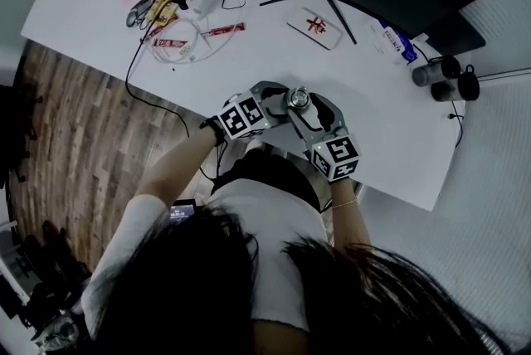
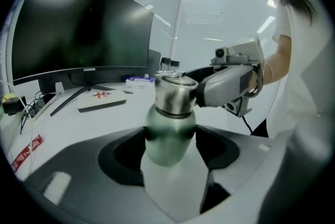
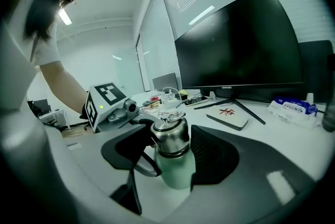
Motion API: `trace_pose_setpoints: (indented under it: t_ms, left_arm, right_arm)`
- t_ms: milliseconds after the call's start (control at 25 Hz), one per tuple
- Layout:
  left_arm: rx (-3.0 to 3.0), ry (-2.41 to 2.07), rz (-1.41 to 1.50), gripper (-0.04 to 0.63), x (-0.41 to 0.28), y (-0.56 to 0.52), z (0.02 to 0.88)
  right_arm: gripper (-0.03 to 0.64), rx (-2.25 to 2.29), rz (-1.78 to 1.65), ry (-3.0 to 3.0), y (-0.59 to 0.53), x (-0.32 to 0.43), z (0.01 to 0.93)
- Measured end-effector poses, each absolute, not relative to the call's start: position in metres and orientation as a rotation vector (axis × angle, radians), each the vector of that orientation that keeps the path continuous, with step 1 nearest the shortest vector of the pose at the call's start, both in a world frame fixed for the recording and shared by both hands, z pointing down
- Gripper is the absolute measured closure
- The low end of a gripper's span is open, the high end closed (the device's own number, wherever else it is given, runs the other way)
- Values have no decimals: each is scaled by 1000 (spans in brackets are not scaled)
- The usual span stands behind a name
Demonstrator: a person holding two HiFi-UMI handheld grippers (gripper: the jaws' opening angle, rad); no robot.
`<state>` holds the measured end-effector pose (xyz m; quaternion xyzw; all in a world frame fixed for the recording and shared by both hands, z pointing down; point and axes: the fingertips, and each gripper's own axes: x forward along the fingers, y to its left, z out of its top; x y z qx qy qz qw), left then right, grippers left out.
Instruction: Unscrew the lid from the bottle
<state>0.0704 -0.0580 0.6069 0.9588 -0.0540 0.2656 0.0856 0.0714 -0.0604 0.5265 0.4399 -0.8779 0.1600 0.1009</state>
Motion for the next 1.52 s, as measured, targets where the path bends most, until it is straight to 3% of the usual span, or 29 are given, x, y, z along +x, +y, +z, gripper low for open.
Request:
trace_pose_setpoints:
  t_ms: [400, 1080, 1520]
  left_arm:
    - [2847, -210, 768, 245, 69, -58, 608]
    - [2885, 391, 895, 244, 65, -55, 602]
    - [2870, 622, 939, 242, 63, -57, 603]
  right_arm:
    - [379, 1338, 411, -2588, -65, 70, 529]
    - [380, 523, 392, -2775, -63, 60, 530]
    - [380, 256, 304, -2715, -63, 53, 530]
